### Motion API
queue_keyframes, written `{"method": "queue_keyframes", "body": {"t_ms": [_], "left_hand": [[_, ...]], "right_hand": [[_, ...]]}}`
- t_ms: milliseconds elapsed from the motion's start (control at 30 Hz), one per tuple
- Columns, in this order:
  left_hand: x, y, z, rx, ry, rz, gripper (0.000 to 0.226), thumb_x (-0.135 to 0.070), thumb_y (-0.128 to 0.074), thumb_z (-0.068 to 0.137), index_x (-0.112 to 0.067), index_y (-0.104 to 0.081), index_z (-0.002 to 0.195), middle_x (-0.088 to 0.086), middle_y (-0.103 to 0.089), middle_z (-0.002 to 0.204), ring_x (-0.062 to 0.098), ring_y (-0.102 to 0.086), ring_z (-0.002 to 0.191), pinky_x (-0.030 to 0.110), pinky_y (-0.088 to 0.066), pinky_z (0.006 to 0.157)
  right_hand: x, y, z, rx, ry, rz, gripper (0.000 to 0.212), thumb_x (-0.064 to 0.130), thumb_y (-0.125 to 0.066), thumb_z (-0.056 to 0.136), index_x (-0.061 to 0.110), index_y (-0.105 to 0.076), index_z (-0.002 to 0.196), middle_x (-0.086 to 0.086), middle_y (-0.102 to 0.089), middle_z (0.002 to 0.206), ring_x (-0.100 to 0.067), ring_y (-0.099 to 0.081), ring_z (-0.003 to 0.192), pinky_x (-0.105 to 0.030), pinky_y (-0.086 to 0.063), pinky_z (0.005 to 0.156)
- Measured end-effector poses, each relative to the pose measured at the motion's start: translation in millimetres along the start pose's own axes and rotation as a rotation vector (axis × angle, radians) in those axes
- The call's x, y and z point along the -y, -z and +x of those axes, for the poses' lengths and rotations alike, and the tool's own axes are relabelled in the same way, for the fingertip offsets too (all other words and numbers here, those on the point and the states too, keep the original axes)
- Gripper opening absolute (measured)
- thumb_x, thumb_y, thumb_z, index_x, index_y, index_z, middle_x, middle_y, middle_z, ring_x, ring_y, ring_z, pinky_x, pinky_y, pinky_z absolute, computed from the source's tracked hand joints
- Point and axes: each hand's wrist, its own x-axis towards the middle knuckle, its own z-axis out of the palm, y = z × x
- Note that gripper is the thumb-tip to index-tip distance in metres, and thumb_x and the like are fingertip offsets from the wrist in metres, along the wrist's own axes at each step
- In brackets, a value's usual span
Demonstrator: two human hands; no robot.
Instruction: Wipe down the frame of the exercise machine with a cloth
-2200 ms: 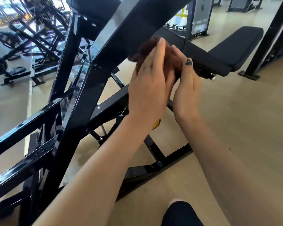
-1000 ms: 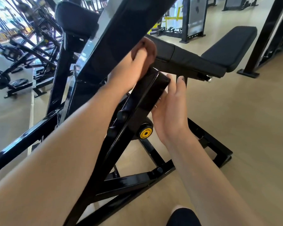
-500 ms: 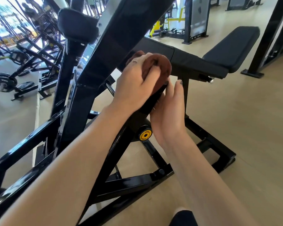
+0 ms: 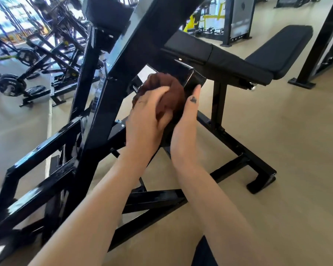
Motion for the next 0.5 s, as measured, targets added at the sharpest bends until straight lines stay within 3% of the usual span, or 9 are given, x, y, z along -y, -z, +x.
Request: {"method": "queue_keyframes", "body": {"t_ms": [67,133,200,233,267,333,400,500], "left_hand": [[19,6,-28,-0.022,0.07,-0.007,0.044,-0.033,-0.051,0.093,-0.029,-0.054,0.136,-0.001,-0.06,0.133,0.019,-0.055,0.122,0.035,-0.045,0.1],[29,9,-45,-0.062,0.176,-0.172,0.036,-0.023,-0.056,0.099,-0.027,-0.056,0.134,-0.002,-0.061,0.132,0.018,-0.06,0.119,0.045,-0.051,0.1],[27,10,-50,-0.087,0.237,-0.251,0.032,-0.023,-0.057,0.101,-0.023,-0.058,0.133,-0.002,-0.063,0.127,0.014,-0.062,0.115,0.045,-0.053,0.097],[24,11,-50,-0.093,0.241,-0.25,0.031,-0.026,-0.056,0.101,-0.023,-0.058,0.132,-0.003,-0.063,0.127,0.012,-0.062,0.115,0.042,-0.054,0.097],[22,13,-51,-0.095,0.231,-0.235,0.031,-0.027,-0.055,0.101,-0.024,-0.058,0.131,-0.004,-0.063,0.126,0.011,-0.061,0.114,0.041,-0.054,0.096],[20,20,-51,-0.084,0.186,-0.2,0.029,-0.026,-0.055,0.101,-0.024,-0.059,0.13,-0.005,-0.063,0.125,0.012,-0.062,0.113,0.042,-0.054,0.094],[22,27,-56,-0.073,0.167,-0.146,0.032,-0.021,-0.055,0.1,-0.019,-0.06,0.132,-0.002,-0.063,0.126,0.018,-0.062,0.113,0.044,-0.053,0.093],[37,33,-85,-0.091,0.27,-0.056,0.033,-0.014,-0.057,0.099,-0.015,-0.06,0.132,0.002,-0.061,0.127,0.023,-0.058,0.111,0.044,-0.05,0.09]], "right_hand": [[-12,-4,-14,-0.013,0.064,-0.18,0.057,0.053,-0.022,0.105,0.047,-0.011,0.16,0.013,-0.008,0.171,-0.002,-0.014,0.152,-0.025,-0.023,0.12],[-28,-8,-29,0.002,0.101,-0.375,0.053,0.051,-0.018,0.108,0.049,-0.007,0.159,0.017,0.005,0.171,0.006,-0.007,0.147,-0.002,-0.016,0.104],[-46,-8,-42,0.005,0.129,-0.503,0.051,0.05,-0.02,0.109,0.051,-0.006,0.158,0.018,0.01,0.17,-0.003,-0.008,0.153,0.007,-0.018,0.098],[-53,-8,-48,0.008,0.148,-0.557,0.052,0.052,-0.022,0.107,0.053,-0.006,0.157,0.019,0.011,0.17,-0.008,-0.012,0.155,0.001,-0.026,0.105],[-59,-6,-53,0.021,0.158,-0.604,0.052,0.054,-0.022,0.106,0.055,-0.004,0.155,0.019,0.012,0.169,-0.012,-0.016,0.155,-0.014,-0.035,0.113],[-64,0,-60,0.069,0.165,-0.669,0.049,0.053,-0.022,0.106,0.059,-0.001,0.151,0.019,0.014,0.169,-0.016,-0.023,0.154,-0.042,-0.045,0.114],[-65,7,-63,0.095,0.175,-0.713,0.049,0.051,-0.023,0.108,0.058,-0.002,0.152,0.018,0.014,0.169,-0.017,-0.023,0.155,-0.049,-0.045,0.112],[-64,7,-64,0.084,0.18,-0.766,0.056,0.056,-0.02,0.106,0.05,-0.004,0.159,0.013,0.013,0.17,-0.019,-0.018,0.156,-0.046,-0.044,0.114]]}}
